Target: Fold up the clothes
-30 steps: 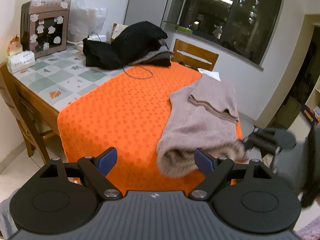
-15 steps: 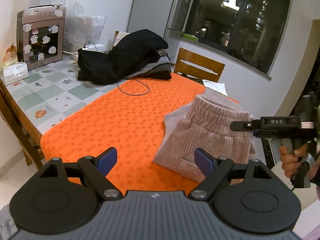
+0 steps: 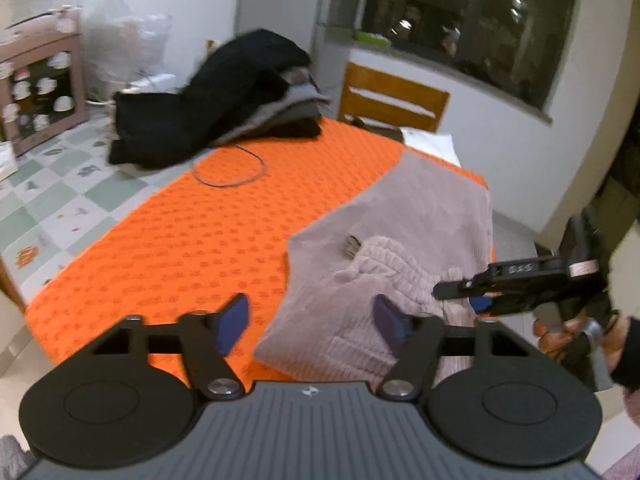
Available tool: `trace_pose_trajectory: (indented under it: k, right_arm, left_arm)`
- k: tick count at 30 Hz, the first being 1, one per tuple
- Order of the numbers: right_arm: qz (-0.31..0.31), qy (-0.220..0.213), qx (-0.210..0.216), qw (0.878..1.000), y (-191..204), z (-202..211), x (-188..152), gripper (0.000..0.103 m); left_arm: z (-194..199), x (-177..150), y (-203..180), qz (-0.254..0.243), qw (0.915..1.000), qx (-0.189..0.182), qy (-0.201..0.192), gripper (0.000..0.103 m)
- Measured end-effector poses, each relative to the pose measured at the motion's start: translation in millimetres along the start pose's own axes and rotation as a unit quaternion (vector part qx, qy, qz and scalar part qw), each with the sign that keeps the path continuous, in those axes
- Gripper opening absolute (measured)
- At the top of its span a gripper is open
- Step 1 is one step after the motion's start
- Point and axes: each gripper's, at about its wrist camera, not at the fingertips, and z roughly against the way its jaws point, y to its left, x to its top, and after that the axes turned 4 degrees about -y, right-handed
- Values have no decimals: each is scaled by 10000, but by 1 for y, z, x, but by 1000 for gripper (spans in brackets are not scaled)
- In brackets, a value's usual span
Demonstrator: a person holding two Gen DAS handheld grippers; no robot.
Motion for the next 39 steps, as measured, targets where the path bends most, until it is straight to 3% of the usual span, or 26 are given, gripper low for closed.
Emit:
trace_pose_trajectory:
  k: [4,6,9,11,14,18,20,22,26,31,36,37,39]
  right_arm:
    - [712,-263,-301,9967,27,29,-5,57]
    - [1079,-456,-482,9919,42,44,-8,56]
    - [1724,-876,-695,9787,71,60,-22,43]
    - [2052,-1061,-854,9692,88,60,-32,31]
    - [2335,-1107,-1232,9581,106,44,-45,24]
    - [1894,-1308,-1779,9567,107,33,-51,29]
    - [1503,-1411,-1882,9602,102,35,-57,51]
    - [1106,-1487,-1937,9634,96,40,-68,61]
    - [400,-1572,-2009,9661,84,46,-90,71]
    - [-398,-1647,-1861,9678,72,46,-122,75]
    - [-681,-1667,-1708,9687,73,32,-138,74]
    - [-700,-1683,-1686,9687,73,29,-138,70]
    - [-828,-1690,-1595,9691,71,25,-137,49]
  left_arm:
    - [-32,3,-5,-250,9989,-274,283,29]
    - [-47,3,-6,-384,9973,-481,397,26]
    - [-69,5,-8,-622,9932,-835,515,26]
    - [-84,9,-9,-819,9887,-1129,546,26]
    - [-106,15,-8,-1131,9796,-1542,619,26]
    - [-128,22,4,-1320,9712,-1863,683,30]
    - [-137,24,19,-1194,9685,-2042,783,38]
    - [-144,24,37,-964,9658,-2216,941,50]
    - [-153,22,75,-140,9585,-2572,1223,63]
    - [-166,15,99,222,9480,-2762,1564,71]
    - [-179,5,99,279,9370,-2890,1944,65]
    - [-181,1,98,311,9333,-2939,2040,53]
    - [-181,-3,96,372,9289,-3025,2104,28]
